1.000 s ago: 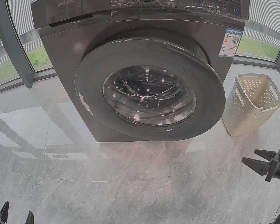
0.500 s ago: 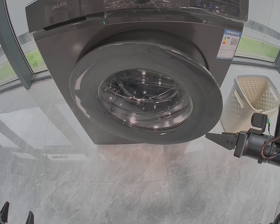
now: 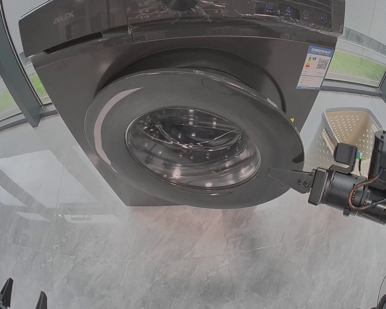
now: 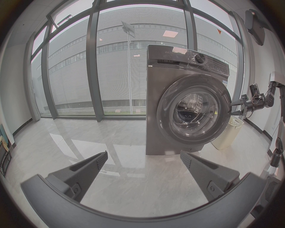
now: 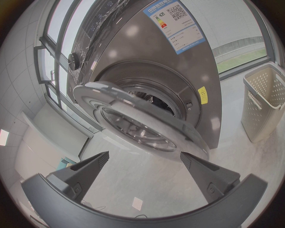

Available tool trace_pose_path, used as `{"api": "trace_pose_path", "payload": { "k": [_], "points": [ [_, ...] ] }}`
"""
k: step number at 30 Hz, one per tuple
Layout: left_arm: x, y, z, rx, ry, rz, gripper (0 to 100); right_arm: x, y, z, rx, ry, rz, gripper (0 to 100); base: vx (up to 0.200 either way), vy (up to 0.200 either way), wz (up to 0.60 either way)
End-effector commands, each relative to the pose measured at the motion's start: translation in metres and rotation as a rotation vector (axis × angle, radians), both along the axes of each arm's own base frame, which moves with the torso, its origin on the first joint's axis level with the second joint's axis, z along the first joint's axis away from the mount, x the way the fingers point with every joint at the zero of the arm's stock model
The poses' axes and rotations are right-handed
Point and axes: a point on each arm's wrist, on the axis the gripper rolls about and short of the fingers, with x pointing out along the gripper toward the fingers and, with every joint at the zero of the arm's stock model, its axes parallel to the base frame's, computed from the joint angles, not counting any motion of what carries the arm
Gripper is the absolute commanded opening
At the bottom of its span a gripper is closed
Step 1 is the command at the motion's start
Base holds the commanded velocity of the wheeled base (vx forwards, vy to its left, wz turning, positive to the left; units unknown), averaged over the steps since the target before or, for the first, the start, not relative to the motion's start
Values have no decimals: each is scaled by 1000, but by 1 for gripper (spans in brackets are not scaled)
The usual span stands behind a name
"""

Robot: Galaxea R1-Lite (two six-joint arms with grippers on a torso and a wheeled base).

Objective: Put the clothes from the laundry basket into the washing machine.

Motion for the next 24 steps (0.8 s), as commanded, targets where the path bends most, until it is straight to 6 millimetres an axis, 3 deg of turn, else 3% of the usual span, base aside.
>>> {"api": "trace_pose_path", "payload": {
  "k": [1, 5, 9, 24],
  "points": [
    [1, 0, -5, 9, 11, -2, 100, 10, 5, 0, 13, -18, -5, 100, 200, 0, 0],
    [1, 0, -5, 8, 11, -7, 100, 21, 7, 0, 29, -44, -25, 100, 200, 0, 0],
    [1, 0, -5, 6, 11, -8, 100, 33, 4, 6, 56, -96, -64, 100, 0, 0, 0],
    [1, 0, -5, 0, 11, -10, 100, 47, -7, 19, 108, -195, -121, 100, 0, 0, 0]
  ]
}}
